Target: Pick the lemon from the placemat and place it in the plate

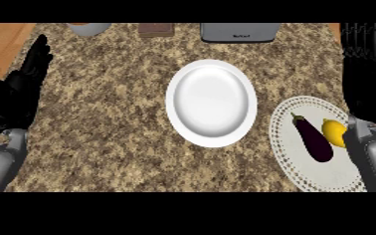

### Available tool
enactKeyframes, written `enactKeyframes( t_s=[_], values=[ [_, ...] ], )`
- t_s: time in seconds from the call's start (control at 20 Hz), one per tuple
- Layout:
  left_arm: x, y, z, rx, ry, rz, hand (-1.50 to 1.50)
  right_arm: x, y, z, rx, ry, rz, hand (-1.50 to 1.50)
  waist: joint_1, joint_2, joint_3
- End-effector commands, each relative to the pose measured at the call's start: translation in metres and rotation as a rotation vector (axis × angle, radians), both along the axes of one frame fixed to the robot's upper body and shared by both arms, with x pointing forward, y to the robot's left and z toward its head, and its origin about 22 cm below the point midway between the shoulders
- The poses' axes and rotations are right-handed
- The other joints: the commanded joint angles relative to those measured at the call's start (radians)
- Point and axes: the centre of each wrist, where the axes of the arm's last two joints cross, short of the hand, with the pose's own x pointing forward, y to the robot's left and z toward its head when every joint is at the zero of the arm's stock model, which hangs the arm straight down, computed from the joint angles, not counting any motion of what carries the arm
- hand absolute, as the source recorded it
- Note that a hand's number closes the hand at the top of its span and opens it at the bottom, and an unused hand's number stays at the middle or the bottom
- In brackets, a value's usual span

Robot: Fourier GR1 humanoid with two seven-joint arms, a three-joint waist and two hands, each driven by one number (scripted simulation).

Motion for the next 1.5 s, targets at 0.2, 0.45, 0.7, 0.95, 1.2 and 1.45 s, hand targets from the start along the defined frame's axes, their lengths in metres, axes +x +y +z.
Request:
enactKeyframes(
  t_s=[0.2,0.45,0.7,0.95,1.2,1.45],
  values=[
    [-0.019,-0.008,-0.053,-0.148,0.056,-0.076,0.0,-0.014,-0.028,-0.088,0.045,0.56,0.168,1.5,0.025,0.017,0.009],
    [-0.042,-0.028,-0.106,-0.233,0.131,-0.114,0.0,-0.029,-0.054,-0.134,-0.099,0.424,-0.21,-1.5,0.013,0.015,0.011],
    [-0.034,0.004,-0.12,-0.232,0.132,-0.133,0.0,-0.075,-0.063,-0.191,-0.15,0.333,-0.114,-1.5,0.008,0.007,0.01],
    [-0.054,0.0,-0.125,-0.229,0.123,-0.141,0.0,-0.091,-0.101,-0.172,-0.246,0.291,-0.269,-1.5,0.012,0.004,0.01],
    [-0.045,0.006,-0.116,-0.209,0.136,-0.153,0.0,-0.109,-0.125,-0.147,-0.397,0.348,-0.4,-1.5,0.012,0.003,0.009],
    [-0.053,0.007,-0.127,-0.231,0.155,-0.141,0.0,-0.129,-0.156,-0.122,-0.653,0.559,-0.384,-1.5,0.012,0.003,0.008]
  ],
)
